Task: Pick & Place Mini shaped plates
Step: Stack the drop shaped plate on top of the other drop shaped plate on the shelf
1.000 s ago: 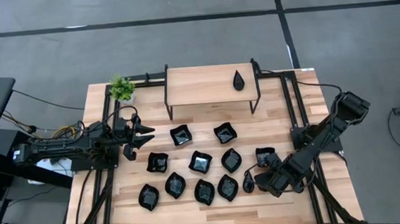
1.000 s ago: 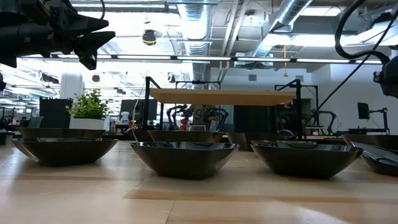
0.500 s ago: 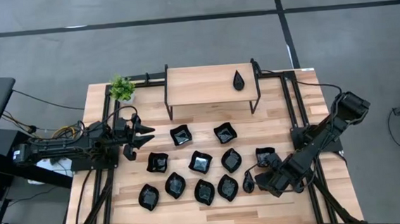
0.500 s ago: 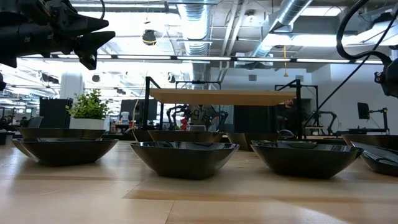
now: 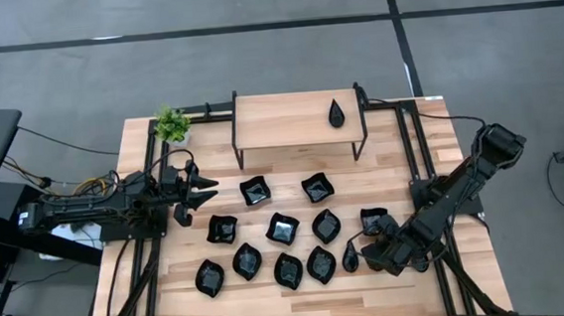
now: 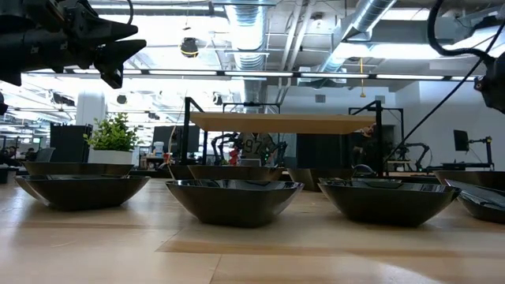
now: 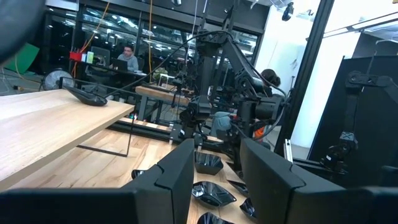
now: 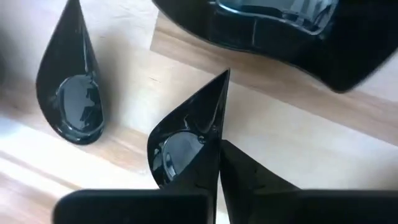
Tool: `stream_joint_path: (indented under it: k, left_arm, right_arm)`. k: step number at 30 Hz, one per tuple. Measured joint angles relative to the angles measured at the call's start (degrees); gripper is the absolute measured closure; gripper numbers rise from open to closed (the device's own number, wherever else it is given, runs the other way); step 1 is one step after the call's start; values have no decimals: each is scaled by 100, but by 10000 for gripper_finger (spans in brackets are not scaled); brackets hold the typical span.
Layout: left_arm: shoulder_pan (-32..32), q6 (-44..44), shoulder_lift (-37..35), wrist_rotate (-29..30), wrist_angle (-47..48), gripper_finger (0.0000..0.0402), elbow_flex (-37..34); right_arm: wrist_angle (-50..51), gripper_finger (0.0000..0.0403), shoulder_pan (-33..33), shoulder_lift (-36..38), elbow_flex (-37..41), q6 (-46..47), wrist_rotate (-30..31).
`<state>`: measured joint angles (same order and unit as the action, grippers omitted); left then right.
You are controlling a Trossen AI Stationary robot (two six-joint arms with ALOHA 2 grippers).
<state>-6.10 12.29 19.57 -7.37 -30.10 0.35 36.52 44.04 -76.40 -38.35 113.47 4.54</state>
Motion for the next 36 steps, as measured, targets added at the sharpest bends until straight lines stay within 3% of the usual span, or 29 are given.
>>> stream_joint_path:
  k: [7, 14, 19, 22, 26, 36]
  left_arm:
    - [1, -1, -2, 1, 2, 270, -1]
    - [-1, -2, 0, 1, 0, 270, -1]
    - [1, -2, 0, 1, 0, 270, -1]
    - [0, -2, 0, 1, -1, 270, 0]
    - [0, -2, 0, 1, 0, 270, -1]
    - [-1, 1, 0, 1, 2, 270, 0]
  right_arm:
    - [-169, 400, 191, 557, 0, -150, -16]
    - [-871, 402, 189, 1258, -2, -1025, 23]
    - [-1295, 402, -142, 1672, -6, -1849, 802]
    - [-1383, 402, -556, 1925, -6, -2533, 1357]
    - [-1499, 402, -1373, 2334, -6, -3723, 1455]
    - [-1561, 403, -4052, 3355, -46, -6433, 526]
